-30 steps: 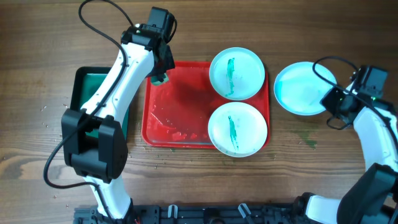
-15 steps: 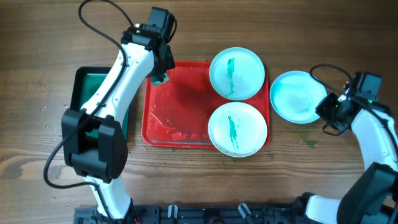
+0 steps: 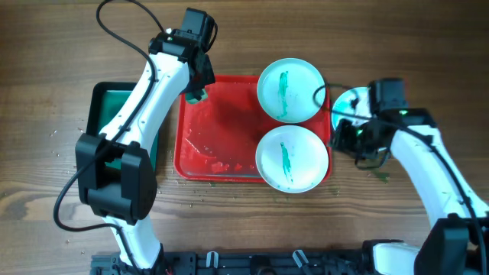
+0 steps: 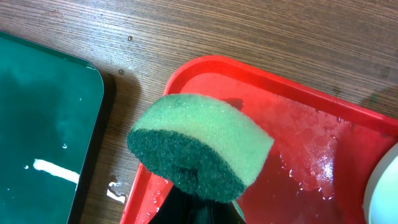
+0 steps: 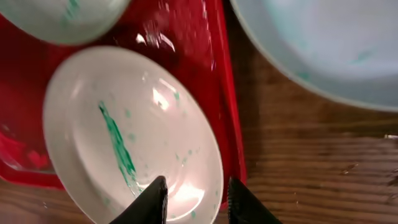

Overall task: Clean dirty plates on tray and stack at the side
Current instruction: 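Release the plate on the table and grip the bottom-right plate rim with right gripper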

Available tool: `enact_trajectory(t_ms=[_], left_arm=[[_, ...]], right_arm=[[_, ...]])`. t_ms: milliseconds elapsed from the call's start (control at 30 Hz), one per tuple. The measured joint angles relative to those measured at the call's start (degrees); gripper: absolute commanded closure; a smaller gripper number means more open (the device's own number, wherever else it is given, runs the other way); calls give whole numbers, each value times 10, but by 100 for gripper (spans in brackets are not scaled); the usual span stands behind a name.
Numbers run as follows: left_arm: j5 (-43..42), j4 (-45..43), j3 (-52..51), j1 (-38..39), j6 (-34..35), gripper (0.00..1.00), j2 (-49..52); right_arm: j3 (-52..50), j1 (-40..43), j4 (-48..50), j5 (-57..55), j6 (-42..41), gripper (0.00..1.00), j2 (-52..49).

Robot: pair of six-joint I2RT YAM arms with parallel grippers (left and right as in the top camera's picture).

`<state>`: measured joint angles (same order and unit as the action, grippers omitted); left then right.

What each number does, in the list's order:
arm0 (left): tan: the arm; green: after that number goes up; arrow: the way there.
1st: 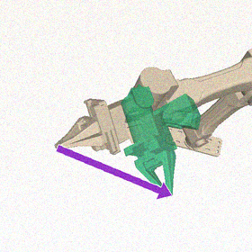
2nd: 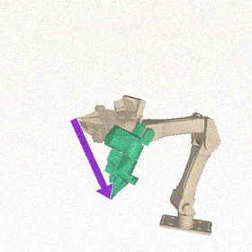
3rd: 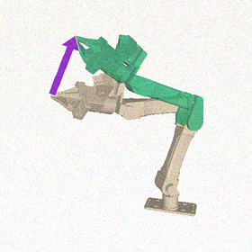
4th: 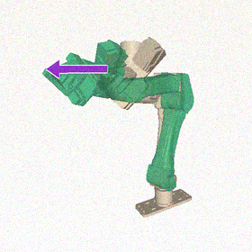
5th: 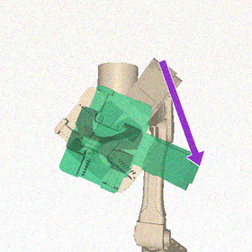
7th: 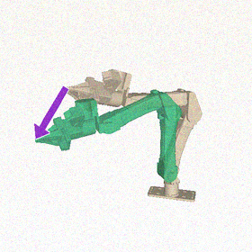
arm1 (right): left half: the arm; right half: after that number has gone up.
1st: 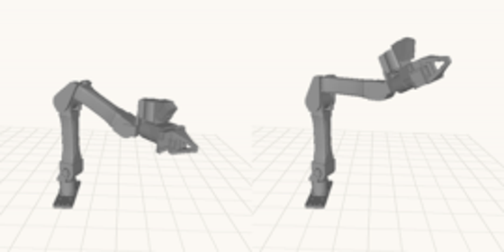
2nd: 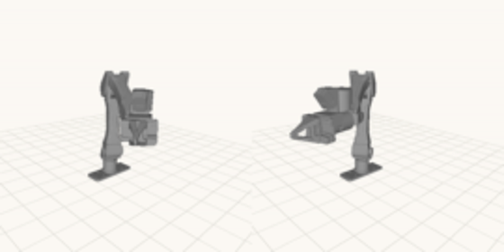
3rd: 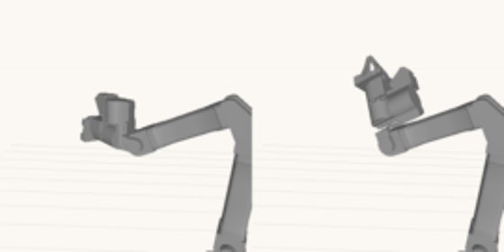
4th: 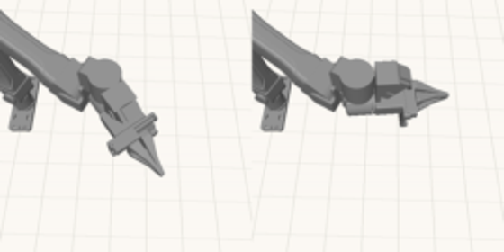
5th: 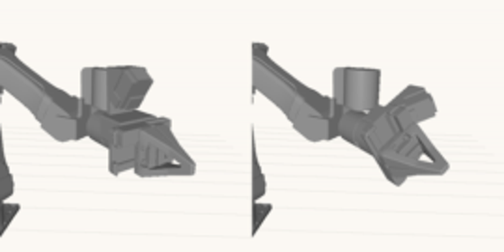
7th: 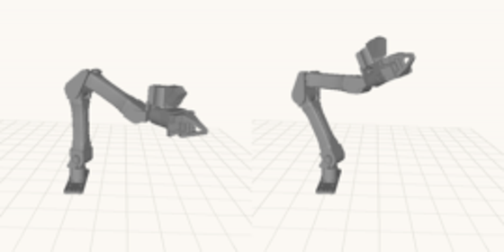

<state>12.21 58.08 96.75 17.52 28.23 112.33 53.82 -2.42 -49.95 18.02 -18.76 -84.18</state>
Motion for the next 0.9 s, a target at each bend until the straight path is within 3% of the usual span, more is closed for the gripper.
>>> enact_trajectory(t_ms=[133,367,633,700,800,900], left_arm=[[0,0,0,0,0,96,0],[0,0,0,0,0,96,0],[0,0,0,0,0,96,0],[0,0,0,0,0,96,0],[0,0,0,0,0,96,0],[0,0,0,0,0,96,0]], right_arm=[[-44,-31,9,-5,-5,68,-2],[-107,-36,111,-22,-5,68,-4],[-115,-36,172,-26,-2,73,-24],[-115,-39,174,-21,2,76,-36],[-115,-40,175,-20,11,95,-42],[-115,-40,179,-11,33,96,-47]])
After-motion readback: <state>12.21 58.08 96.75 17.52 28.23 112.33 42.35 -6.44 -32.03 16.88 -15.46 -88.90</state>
